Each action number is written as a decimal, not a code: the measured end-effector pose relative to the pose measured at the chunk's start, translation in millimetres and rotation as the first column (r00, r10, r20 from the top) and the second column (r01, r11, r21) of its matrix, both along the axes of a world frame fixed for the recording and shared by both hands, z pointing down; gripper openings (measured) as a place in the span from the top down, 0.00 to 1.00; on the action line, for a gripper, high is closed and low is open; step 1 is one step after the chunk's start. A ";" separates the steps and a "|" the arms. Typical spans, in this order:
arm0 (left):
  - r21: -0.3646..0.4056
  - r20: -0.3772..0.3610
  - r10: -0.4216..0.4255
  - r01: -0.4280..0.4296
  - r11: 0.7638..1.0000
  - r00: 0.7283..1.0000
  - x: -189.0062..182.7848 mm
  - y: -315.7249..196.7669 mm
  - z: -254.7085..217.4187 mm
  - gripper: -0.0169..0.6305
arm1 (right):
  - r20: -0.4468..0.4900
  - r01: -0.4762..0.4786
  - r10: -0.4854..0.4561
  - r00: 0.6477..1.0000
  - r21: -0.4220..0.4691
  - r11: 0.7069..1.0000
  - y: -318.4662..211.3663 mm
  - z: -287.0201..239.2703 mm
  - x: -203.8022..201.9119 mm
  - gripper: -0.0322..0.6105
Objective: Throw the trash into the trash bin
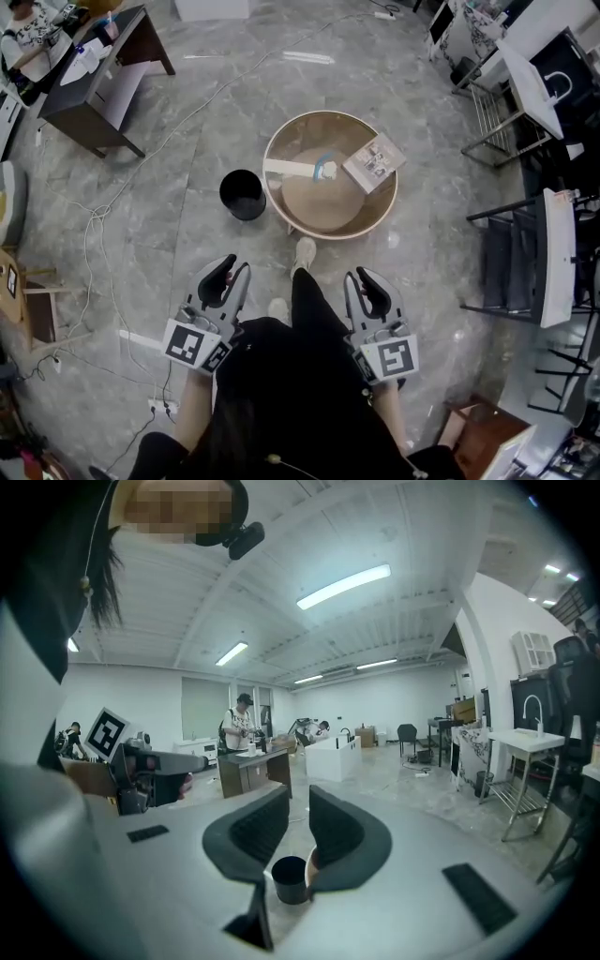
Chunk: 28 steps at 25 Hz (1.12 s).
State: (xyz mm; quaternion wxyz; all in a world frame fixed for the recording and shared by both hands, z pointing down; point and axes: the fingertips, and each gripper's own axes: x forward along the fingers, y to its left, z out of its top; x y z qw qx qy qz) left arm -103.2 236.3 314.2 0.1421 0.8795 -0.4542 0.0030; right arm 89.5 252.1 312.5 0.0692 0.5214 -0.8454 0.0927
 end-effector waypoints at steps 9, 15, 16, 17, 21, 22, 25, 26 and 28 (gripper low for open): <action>-0.100 0.092 0.026 -0.016 0.995 0.995 50.7 -133.0 41.7 0.83 | -0.069 0.017 -0.027 0.997 -0.141 0.990 -129.0 68.4 35.9 0.81; -0.254 0.154 0.033 0.007 0.967 0.988 72.5 -200.7 116.8 0.83 | -0.142 0.057 -0.102 0.985 -0.292 0.955 -206.2 147.7 49.4 0.78; -0.283 0.163 0.027 0.021 0.959 0.986 72.4 -208.1 132.0 0.83 | -0.162 0.061 -0.118 0.980 -0.318 0.946 -216.0 163.8 51.2 0.78; -0.310 0.169 0.019 0.035 0.950 0.986 71.5 -215.6 146.7 0.83 | -0.182 0.064 -0.134 0.974 -0.345 0.936 -225.2 180.5 52.5 0.78; -0.410 0.185 -0.005 0.082 0.908 0.983 62.2 -237.8 202.7 0.84 | -0.266 0.060 -0.201 0.943 -0.457 0.888 -247.3 250.5 52.2 0.78; -0.438 0.188 -0.006 0.089 0.894 0.982 60.5 -241.3 217.7 0.84 | -0.299 0.057 -0.224 0.927 -0.479 0.876 -250.2 267.8 52.7 0.78; -0.523 0.205 0.012 0.099 0.846 0.979 57.7 -252.1 265.8 0.84 | -0.401 0.036 -0.288 0.870 -0.531 0.847 -260.5 318.3 55.1 0.78; -0.552 0.218 0.026 0.101 0.828 0.976 56.7 -254.6 283.0 0.85 | -0.421 0.020 -0.298 0.857 -0.551 0.835 -262.7 335.3 56.3 0.79; -0.613 0.258 0.069 0.107 0.783 0.964 54.4 -255.3 319.6 0.86 | -0.444 -0.024 -0.300 0.845 -0.591 0.806 -264.3 367.4 60.5 0.79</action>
